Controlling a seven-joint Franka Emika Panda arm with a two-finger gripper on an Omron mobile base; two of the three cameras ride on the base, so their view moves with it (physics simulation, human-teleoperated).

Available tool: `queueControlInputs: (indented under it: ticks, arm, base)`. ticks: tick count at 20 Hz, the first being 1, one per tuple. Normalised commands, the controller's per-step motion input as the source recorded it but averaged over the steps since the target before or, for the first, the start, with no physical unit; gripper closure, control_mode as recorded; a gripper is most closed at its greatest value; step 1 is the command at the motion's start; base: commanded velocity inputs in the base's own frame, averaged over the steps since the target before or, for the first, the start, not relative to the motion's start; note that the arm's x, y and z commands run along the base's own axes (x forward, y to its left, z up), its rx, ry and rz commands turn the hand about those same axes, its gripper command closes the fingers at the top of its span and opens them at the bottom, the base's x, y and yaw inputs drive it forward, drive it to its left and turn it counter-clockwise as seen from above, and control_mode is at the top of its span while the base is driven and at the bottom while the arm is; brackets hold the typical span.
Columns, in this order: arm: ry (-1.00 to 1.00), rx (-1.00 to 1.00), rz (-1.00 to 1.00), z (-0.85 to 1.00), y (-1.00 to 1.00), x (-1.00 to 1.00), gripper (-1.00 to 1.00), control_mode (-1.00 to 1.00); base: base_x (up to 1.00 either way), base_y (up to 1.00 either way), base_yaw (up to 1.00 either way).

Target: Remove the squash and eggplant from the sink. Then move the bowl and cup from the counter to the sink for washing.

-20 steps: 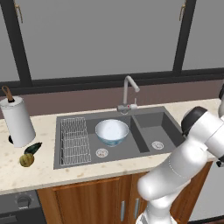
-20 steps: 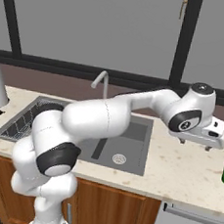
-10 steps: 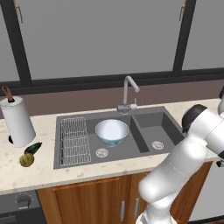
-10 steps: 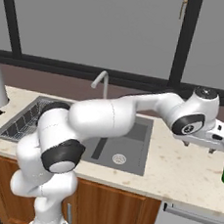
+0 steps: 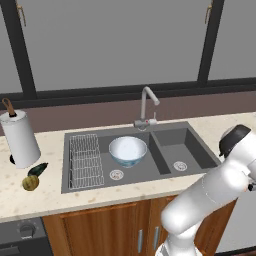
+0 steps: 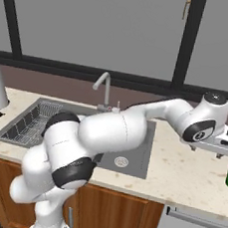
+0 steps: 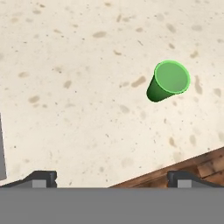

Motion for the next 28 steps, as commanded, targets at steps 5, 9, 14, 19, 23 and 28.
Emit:
queueControlInputs:
  ticks: [5, 9, 14, 19, 23, 28]
  arm:
    - [-0.03, 0.00, 0.00, -0.04, -0.11, 0.01, -1.00, -1.00]
    - [0.00, 0.00, 0.00, -0.01, -0.06, 0.04, -1.00, -1.00]
    - [-0.01, 0.00, 0.00, 0.00, -0.04, 0.02, -1.00, -1.00]
    - [0.00, 0.00, 0.00, -0.02, 0.00, 0.00, -1.00, -1.00]
    - [0.00, 0.00, 0.00, -0.06, -0.01, 0.00, -1.00, -1.00]
    - [0.00, 0.00, 0.00, -0.16, -0.01, 0.00, -1.00, -1.00]
  base:
    - [0.00, 0.00, 0.00]
    - [0.00, 0.00, 0.00]
    - [0.00, 0.00, 0.00]
    - [0.00, 0.00, 0.00]
    - [0.00, 0.00, 0.00]
    - [0.00, 0.00, 0.00]
